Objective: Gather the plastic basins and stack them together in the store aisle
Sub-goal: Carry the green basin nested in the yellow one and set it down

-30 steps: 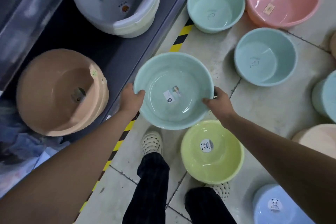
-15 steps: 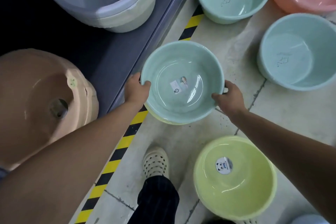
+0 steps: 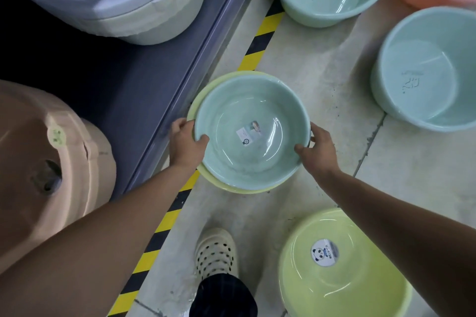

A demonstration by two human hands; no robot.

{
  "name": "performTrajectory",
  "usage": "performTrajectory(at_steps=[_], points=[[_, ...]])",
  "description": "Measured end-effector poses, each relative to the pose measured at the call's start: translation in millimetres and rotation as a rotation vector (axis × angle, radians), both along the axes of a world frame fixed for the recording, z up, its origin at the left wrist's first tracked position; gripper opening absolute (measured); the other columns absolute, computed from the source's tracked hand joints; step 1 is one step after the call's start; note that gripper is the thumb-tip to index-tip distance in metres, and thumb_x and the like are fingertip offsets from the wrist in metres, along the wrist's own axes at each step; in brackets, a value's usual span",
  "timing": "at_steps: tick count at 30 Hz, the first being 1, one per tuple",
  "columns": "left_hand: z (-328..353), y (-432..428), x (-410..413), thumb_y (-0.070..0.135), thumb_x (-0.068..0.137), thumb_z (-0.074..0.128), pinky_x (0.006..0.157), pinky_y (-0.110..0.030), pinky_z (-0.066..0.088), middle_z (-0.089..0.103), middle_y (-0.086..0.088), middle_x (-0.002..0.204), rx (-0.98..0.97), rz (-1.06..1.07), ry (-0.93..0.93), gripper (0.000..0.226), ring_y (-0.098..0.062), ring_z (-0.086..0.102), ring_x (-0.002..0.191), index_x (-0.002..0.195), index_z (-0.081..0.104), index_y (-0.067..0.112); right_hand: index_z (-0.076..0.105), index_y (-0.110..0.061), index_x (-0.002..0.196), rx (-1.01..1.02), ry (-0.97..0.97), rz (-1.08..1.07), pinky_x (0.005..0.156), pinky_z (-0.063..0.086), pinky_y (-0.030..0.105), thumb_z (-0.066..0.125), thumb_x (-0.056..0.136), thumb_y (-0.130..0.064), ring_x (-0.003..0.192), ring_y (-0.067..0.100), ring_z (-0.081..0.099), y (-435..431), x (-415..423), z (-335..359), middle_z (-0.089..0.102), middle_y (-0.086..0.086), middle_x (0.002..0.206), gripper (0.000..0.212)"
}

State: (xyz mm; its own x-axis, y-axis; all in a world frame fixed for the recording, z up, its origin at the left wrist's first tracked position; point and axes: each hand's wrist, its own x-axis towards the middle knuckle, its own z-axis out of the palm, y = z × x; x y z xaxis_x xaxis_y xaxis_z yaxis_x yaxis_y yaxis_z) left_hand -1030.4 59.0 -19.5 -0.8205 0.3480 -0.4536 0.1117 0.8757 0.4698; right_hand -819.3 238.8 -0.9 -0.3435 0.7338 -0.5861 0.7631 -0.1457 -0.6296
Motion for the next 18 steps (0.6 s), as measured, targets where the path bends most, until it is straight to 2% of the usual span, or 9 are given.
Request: performTrajectory(at_steps=[3, 6, 9, 11, 13, 15, 18], points=[[-5.5, -5.5, 5.5, 0.015, 0.085, 0.064, 0.092, -0.027, 0.038, 0.040, -0.006, 0.145, 0.027, 0.026, -0.017, 0.045, -0.028, 0.054, 0.117, 0.130, 0.058, 0.014, 0.053, -0.031, 0.135, -0.021, 0.067, -0.020, 0.087, 0.053, 0.038, 0.056, 0.077, 0.003, 0.100, 0.020, 0.059, -2.8, -2.0, -5.4, 0.059, -0.017, 0.103, 0.067], [-7.7, -9.8, 5.8, 0.011, 0.085, 0.064, 0.095, -0.028, 0.038, 0.046, -0.006, 0.142, 0.099, 0.064, -0.018, 0.056, -0.025, 0.052, 0.122, 0.138, 0.052, 0.021, 0.043, -0.036, 0.144, 0.002, 0.071, 0.035, 0.082, 0.046, 0.030, 0.058, 0.082, -0.002, 0.101, 0.016, 0.053, -0.3, -4.5, -12.8, 0.052, -0.007, 0.111, 0.072], [-11.5, -14.0, 1.5, 0.010, 0.086, 0.063, 0.103, -0.039, 0.045, 0.053, -0.004, 0.138, 0.144, 0.097, -0.035, 0.060, -0.024, 0.052, 0.124, 0.141, 0.049, 0.026, 0.029, -0.040, 0.151, 0.047, -0.017, 0.153, 0.086, 0.038, 0.026, 0.062, 0.089, -0.016, 0.101, 0.012, 0.043, 0.6, -4.1, -23.7, 0.045, 0.004, 0.126, 0.074], [-13.3, -16.0, -3.4, 0.012, 0.085, 0.063, 0.103, -0.045, 0.047, 0.052, -0.001, 0.139, 0.130, 0.063, -0.058, 0.065, -0.024, 0.053, 0.124, 0.144, 0.043, 0.031, 0.023, -0.040, 0.152, 0.054, -0.029, 0.163, 0.086, 0.040, 0.028, 0.062, 0.089, -0.017, 0.099, 0.015, 0.044, -3.1, -6.1, -28.7, 0.042, 0.007, 0.132, 0.078], [-13.1, -16.4, -8.6, 0.013, 0.085, 0.065, 0.100, -0.045, 0.049, 0.052, 0.000, 0.138, 0.105, 0.054, -0.122, 0.070, -0.025, 0.054, 0.120, 0.147, 0.036, 0.029, 0.019, -0.036, 0.153, 0.044, -0.015, 0.119, 0.090, 0.045, 0.035, 0.063, 0.087, -0.014, 0.104, 0.022, 0.049, -5.8, -8.4, -31.2, 0.044, 0.008, 0.134, 0.083], [-11.7, -13.4, -11.7, 0.013, 0.084, 0.067, 0.094, -0.044, 0.052, 0.059, -0.002, 0.125, 0.073, 0.073, -0.175, 0.062, -0.028, 0.059, 0.112, 0.140, 0.041, 0.020, 0.027, -0.025, 0.150, 0.017, 0.009, 0.048, 0.093, 0.049, 0.043, 0.066, 0.083, -0.012, 0.113, 0.028, 0.055, -4.9, -8.7, -31.8, 0.052, 0.006, 0.129, 0.079], [-0.9, -6.2, -9.1, 0.014, 0.081, 0.070, 0.082, -0.041, 0.056, 0.064, -0.004, 0.106, 0.034, 0.106, -0.170, 0.041, -0.031, 0.065, 0.100, 0.119, 0.054, 0.012, 0.045, -0.017, 0.135, -0.037, 0.009, -0.009, 0.079, 0.051, 0.037, 0.067, 0.082, -0.012, 0.098, 0.028, 0.060, -3.0, 1.0, -22.7, 0.058, 0.001, 0.108, 0.058]])
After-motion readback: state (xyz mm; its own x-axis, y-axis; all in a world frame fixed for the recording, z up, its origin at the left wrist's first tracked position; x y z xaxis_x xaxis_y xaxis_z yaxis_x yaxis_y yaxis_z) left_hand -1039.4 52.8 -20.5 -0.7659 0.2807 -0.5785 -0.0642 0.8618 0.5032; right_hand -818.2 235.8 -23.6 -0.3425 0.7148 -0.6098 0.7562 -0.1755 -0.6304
